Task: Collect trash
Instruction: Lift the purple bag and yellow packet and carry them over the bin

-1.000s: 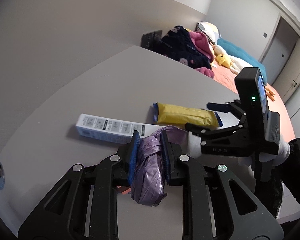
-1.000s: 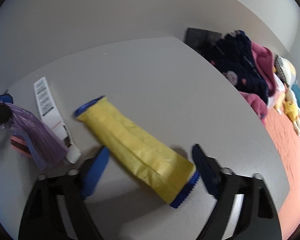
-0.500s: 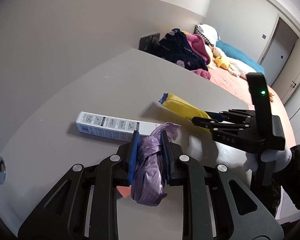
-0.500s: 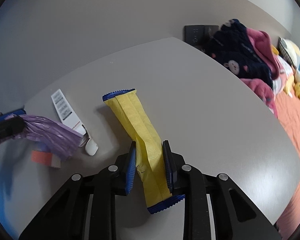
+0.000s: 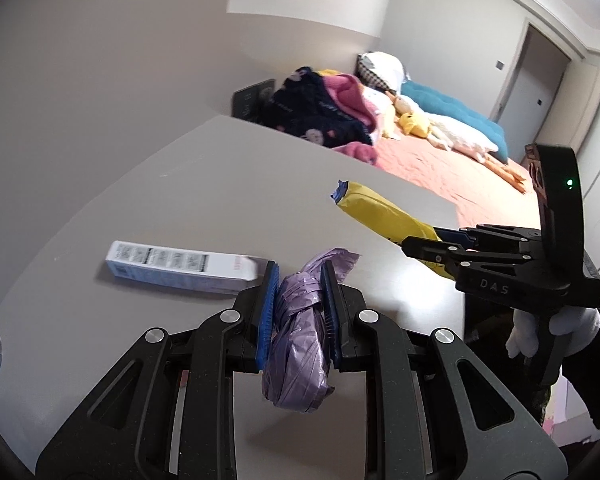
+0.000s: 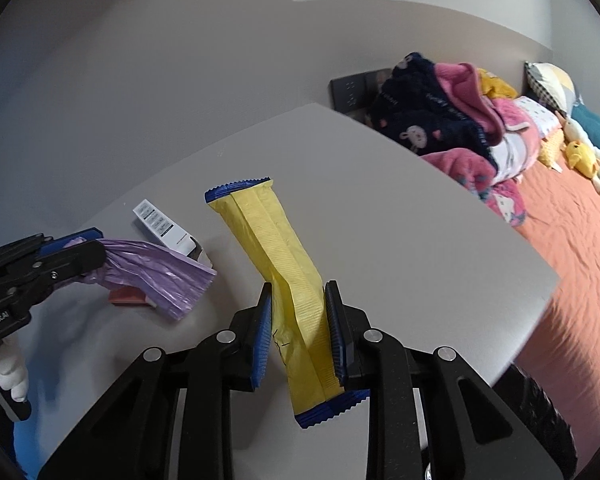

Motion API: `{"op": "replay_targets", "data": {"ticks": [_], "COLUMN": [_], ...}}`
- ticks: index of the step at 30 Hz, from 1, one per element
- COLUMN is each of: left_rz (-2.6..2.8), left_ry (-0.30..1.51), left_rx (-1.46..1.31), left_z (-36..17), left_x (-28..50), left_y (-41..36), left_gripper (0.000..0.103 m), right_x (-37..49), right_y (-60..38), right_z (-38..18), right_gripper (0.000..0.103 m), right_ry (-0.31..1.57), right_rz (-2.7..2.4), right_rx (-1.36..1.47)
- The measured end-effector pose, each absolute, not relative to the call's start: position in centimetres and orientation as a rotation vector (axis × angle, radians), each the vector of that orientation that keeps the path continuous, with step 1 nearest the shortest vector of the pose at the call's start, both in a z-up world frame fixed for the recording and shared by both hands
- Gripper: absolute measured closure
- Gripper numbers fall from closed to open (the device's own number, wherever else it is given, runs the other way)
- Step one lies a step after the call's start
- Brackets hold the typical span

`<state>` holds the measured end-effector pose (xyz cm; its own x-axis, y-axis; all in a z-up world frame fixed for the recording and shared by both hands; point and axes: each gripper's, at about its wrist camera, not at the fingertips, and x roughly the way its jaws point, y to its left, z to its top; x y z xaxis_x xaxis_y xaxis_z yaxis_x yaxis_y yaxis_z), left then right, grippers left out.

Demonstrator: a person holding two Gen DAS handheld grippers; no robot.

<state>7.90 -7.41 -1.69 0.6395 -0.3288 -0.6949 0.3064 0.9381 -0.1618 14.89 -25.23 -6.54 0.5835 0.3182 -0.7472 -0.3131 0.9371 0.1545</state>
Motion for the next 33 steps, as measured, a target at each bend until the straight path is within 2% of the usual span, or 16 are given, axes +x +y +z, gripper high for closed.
{"op": "replay_targets", "data": {"ticks": [33], "left_rz": [-0.661], "left_ry": [0.745], "left_rx": [0.088], "left_z": [0.7], "left_x": [4.2], "left_y": [-21.1], "left_gripper": [0.082], "right_x": [3.1], "right_y": [-38.0], "right_z": [-2.5], "right_gripper": [0.076], "right_ry": [0.786], "right_rz": [0.153], "right_rx": [0.14]}}
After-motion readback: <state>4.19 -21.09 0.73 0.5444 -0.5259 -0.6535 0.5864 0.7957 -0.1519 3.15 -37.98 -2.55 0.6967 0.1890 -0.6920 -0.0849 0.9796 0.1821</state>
